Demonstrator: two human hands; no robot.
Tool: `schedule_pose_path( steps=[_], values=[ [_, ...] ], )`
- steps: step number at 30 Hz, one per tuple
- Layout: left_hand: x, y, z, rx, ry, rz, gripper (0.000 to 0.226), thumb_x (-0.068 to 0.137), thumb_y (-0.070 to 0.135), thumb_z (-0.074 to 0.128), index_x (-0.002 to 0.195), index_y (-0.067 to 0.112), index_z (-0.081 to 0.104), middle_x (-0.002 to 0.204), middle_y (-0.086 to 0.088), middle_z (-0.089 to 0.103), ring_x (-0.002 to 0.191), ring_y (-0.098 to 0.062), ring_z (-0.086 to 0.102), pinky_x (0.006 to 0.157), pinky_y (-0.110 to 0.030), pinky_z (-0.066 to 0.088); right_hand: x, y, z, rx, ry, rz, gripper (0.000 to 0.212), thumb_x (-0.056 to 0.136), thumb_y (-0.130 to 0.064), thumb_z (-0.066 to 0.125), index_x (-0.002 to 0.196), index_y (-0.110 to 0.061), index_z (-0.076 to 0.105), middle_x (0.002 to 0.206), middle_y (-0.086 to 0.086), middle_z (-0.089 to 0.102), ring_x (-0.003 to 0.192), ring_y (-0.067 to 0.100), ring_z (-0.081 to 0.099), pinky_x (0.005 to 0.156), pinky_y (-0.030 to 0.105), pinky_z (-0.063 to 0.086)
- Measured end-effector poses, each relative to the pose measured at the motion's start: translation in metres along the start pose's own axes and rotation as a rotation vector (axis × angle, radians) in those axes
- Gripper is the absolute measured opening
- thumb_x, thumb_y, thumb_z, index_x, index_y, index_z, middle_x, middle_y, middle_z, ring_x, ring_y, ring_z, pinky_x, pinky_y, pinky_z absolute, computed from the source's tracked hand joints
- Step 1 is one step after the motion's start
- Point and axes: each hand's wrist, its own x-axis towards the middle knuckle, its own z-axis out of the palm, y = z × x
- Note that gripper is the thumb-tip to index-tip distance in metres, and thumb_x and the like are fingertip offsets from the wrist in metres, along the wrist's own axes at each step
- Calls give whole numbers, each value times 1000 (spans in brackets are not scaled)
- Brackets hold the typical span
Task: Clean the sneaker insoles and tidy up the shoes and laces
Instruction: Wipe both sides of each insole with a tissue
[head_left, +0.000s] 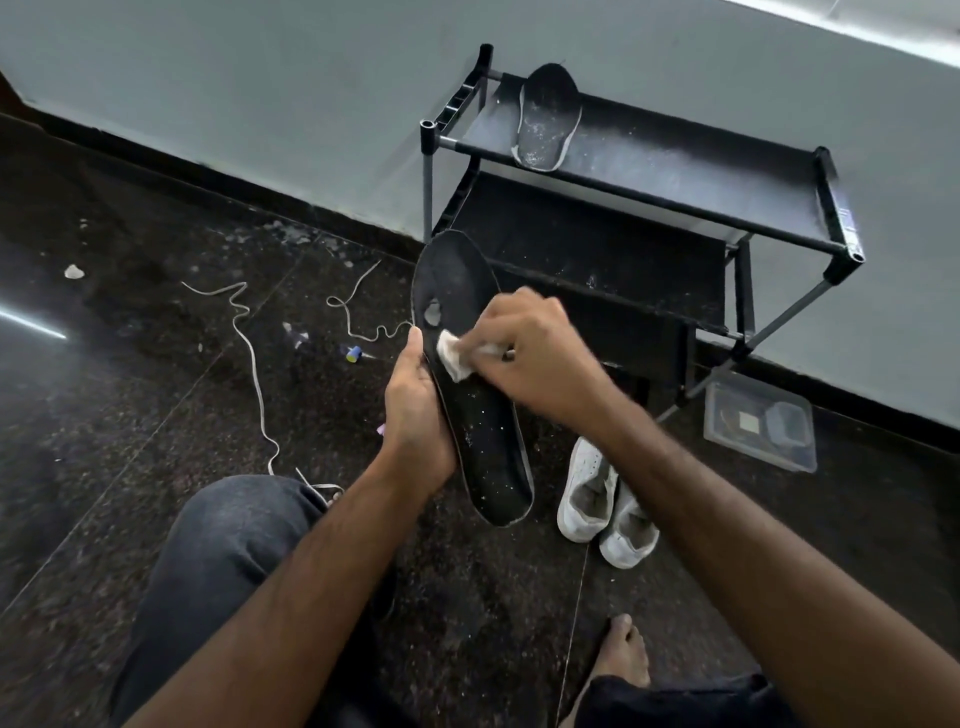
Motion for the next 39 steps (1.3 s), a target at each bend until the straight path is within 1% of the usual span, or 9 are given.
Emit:
schedule_pose_path(
  steps=[5, 8, 14, 18, 22, 26, 32, 35, 39],
  values=[
    [0, -1, -4, 54, 37, -5, 71, 105, 58, 22, 133, 6, 62, 131, -24, 66, 118, -34, 65, 92, -50, 53, 6, 22, -9, -518, 189, 82, 8, 89, -26, 74, 83, -22, 78, 81, -4, 62, 84, 20, 54, 81, 38, 36],
    [2, -1, -3, 60, 44, 22, 69, 105, 57, 24, 130, 7, 64, 124, -21, 70, 115, -33, 67, 93, -54, 54, 10, 16, -21, -393, 318, 179, 11, 93, -29, 70, 91, -24, 79, 87, -6, 64, 89, 15, 53, 84, 31, 25],
    [-2, -3, 1, -22, -6, -49, 70, 102, 61, 36, 133, 3, 61, 131, -24, 65, 121, -32, 65, 103, -44, 52, -9, -9, 15, -326, 18, -137, 15, 96, -29, 61, 93, -27, 76, 90, -7, 61, 90, 17, 54, 84, 39, 36],
    [2, -3, -4, 75, 62, -19, 67, 102, 61, 33, 130, 9, 65, 124, -21, 70, 105, -28, 69, 90, -46, 56, -3, 22, -1, -682, 129, 15, 6, 87, -21, 69, 83, -22, 74, 80, -4, 58, 86, 23, 55, 80, 41, 35],
    [4, -4, -4, 114, 63, 11, 71, 103, 63, 29, 133, 9, 63, 124, -23, 69, 111, -32, 68, 93, -50, 56, -3, 20, -17, -455, 306, 214, 14, 94, -30, 67, 86, -26, 78, 86, -8, 64, 88, 16, 53, 85, 34, 27],
    [-2, -4, -1, 34, -11, -8, 76, 104, 62, 24, 124, 0, 64, 115, -22, 73, 108, -30, 72, 88, -40, 60, -9, -19, 15, -68, 43, 52, 16, 94, -28, 66, 100, -33, 79, 94, -14, 65, 96, 11, 53, 89, 37, 31],
    [2, -7, -5, 65, -43, -3, 77, 102, 66, 19, 139, 12, 58, 132, -15, 67, 117, -29, 65, 91, -48, 56, -4, 8, 8, -566, 283, 136, 20, 100, -35, 57, 91, -30, 75, 86, -9, 60, 90, 18, 51, 86, 38, 30],
    [3, -7, -3, 62, -61, 6, 77, 103, 65, 17, 137, 11, 59, 133, -16, 67, 121, -30, 64, 96, -46, 54, -5, 2, 7, -458, 364, 171, 20, 98, -33, 61, 86, -30, 77, 84, -11, 62, 89, 16, 51, 86, 35, 26],
    [-1, -6, -4, 7, -61, -32, 81, 104, 64, 16, 136, 0, 56, 131, -23, 65, 125, -31, 63, 100, -38, 54, -20, -20, 32, -183, 183, 158, 16, 96, -25, 64, 91, -28, 79, 87, -12, 61, 87, 12, 48, 83, 37, 36]
  ],
)
